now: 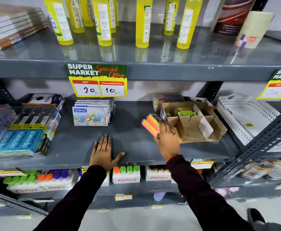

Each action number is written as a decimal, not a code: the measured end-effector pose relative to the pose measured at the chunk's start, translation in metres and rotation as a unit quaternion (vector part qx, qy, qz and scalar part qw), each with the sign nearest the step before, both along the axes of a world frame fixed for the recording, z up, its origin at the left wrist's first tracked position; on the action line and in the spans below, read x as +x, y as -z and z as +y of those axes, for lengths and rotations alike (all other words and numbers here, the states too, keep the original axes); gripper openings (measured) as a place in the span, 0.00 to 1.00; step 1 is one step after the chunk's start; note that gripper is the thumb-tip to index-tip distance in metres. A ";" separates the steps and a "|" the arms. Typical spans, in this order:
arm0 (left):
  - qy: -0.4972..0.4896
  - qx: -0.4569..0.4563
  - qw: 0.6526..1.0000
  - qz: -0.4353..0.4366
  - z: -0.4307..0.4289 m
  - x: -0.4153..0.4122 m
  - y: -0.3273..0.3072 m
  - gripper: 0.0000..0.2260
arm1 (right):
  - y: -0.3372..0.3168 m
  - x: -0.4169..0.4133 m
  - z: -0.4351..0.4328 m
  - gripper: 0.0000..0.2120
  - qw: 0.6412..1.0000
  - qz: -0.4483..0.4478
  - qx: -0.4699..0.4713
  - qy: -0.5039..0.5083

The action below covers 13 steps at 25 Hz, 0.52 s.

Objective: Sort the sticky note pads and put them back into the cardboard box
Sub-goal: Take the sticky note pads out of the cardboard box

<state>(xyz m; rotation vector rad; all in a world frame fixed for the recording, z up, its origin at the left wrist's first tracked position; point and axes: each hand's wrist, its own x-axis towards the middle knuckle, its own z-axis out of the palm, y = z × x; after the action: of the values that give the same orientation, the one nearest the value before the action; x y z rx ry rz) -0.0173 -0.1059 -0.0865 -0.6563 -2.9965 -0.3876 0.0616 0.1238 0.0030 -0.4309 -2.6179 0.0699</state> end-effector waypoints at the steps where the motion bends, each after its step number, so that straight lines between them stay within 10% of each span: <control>1: 0.010 -0.009 1.000 -0.004 -0.004 0.000 0.002 0.52 | 0.011 0.001 -0.007 0.31 0.999 -0.023 0.033 -0.005; 13: 0.056 -0.065 0.996 -0.011 -0.018 -0.003 0.004 0.56 | 0.005 -0.025 -0.001 0.26 0.958 -0.266 -0.110 0.009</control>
<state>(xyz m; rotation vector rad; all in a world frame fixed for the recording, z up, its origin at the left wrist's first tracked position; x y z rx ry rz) -0.0207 -0.1241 -0.0903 -0.8395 -3.0350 -0.2085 0.0363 0.1225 -0.0024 -0.6216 -3.1491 0.2757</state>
